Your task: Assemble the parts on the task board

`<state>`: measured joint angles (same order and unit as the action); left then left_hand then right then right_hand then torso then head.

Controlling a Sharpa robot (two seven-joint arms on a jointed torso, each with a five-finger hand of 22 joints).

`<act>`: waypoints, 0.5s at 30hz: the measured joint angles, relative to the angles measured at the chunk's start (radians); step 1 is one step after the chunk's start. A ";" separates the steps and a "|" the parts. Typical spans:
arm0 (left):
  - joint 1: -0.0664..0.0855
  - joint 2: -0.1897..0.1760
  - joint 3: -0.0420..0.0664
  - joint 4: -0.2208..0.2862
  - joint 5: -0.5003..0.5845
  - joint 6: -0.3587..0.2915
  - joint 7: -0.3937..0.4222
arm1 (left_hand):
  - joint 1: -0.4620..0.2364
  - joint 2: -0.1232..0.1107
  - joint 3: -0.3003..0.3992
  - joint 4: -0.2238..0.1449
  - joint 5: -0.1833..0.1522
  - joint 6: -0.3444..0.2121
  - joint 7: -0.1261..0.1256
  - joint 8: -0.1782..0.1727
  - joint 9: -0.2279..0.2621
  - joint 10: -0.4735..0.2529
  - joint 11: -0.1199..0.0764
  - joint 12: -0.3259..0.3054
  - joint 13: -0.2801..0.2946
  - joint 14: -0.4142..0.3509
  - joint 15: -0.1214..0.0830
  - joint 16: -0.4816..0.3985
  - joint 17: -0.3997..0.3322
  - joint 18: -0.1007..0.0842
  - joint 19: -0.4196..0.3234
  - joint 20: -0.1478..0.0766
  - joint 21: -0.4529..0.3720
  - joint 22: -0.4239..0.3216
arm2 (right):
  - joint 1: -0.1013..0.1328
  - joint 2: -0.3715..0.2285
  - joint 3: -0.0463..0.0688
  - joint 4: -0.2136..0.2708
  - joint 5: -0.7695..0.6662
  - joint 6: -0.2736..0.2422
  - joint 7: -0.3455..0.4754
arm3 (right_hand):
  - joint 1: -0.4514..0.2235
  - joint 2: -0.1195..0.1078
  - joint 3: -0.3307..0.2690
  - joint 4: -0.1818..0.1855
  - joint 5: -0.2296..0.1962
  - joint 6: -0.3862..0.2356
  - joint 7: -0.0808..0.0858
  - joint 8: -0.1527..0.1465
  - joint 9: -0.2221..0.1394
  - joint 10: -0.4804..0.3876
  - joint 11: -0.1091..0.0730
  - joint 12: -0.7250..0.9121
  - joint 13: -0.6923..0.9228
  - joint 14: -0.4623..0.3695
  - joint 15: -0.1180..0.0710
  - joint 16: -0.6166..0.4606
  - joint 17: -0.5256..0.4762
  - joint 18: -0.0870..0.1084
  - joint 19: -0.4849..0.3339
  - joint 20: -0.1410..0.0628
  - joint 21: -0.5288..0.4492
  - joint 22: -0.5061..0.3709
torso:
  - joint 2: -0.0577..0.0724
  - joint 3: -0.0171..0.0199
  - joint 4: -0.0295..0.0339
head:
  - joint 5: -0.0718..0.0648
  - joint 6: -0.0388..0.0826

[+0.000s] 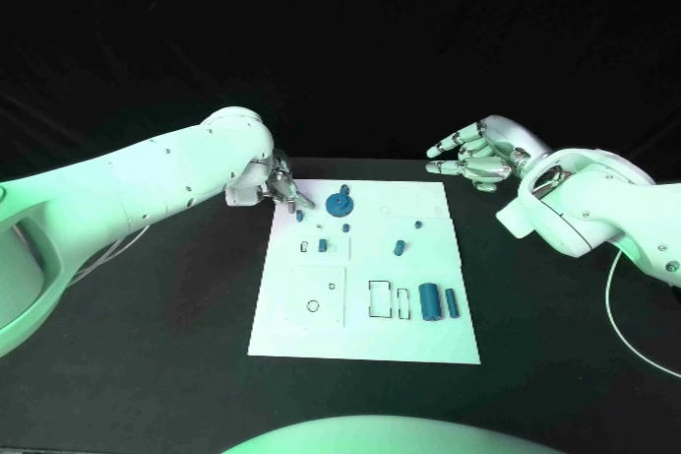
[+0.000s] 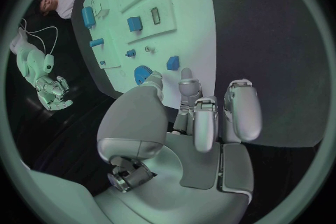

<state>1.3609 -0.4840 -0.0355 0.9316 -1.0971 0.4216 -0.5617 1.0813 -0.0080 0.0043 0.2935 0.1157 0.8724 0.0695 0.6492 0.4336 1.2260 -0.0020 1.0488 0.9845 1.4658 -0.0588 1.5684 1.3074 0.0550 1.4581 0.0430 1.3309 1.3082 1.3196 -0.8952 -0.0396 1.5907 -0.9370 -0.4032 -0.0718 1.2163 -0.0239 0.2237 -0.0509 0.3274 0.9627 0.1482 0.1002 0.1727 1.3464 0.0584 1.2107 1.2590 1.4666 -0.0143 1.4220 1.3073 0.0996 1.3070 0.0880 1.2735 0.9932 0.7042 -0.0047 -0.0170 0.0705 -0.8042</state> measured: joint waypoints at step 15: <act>-0.003 0.001 0.000 0.002 0.002 0.000 0.023 | 0.003 0.003 -0.011 -0.005 0.000 0.010 -0.003 0.015 0.011 0.011 -0.004 0.013 0.010 0.000 0.000 0.000 0.000 0.000 0.000 0.000 0.005 0.000 | 0.000 0.001 0.000 -0.001 0.000 0.002 0.000 | 0.000 0.000 0.000 0.000 0.006 0.000 0.000 0.000 0.000 0.000 0.000 0.000 0.000 0.000 0.000 0.000 0.001 0.000 0.000 0.000 -0.004 -0.002 | -0.001 0.0012 0.0017 | 0.001 -0.002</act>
<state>1.3578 -0.4830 -0.0355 0.9340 -1.0948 0.4220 -0.5391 1.0844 -0.0049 -0.0065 0.2880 0.1157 0.8829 0.0660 0.6637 0.4450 1.2366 -0.0055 1.0614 0.9942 1.4658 -0.0588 1.5684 1.3073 0.0548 1.4580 0.0430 1.3361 1.3080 1.3195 -0.8944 -0.0396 1.5893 -0.9370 -0.4012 -0.0713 1.2163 -0.0239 0.2237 -0.0509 0.3331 0.9627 0.1482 0.1002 0.1725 1.3464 0.0584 1.2107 1.2587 1.4666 -0.0143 1.4220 1.3080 0.0996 1.3070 0.0880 1.2699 0.9913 0.7029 -0.0035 -0.0152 0.0716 -0.8057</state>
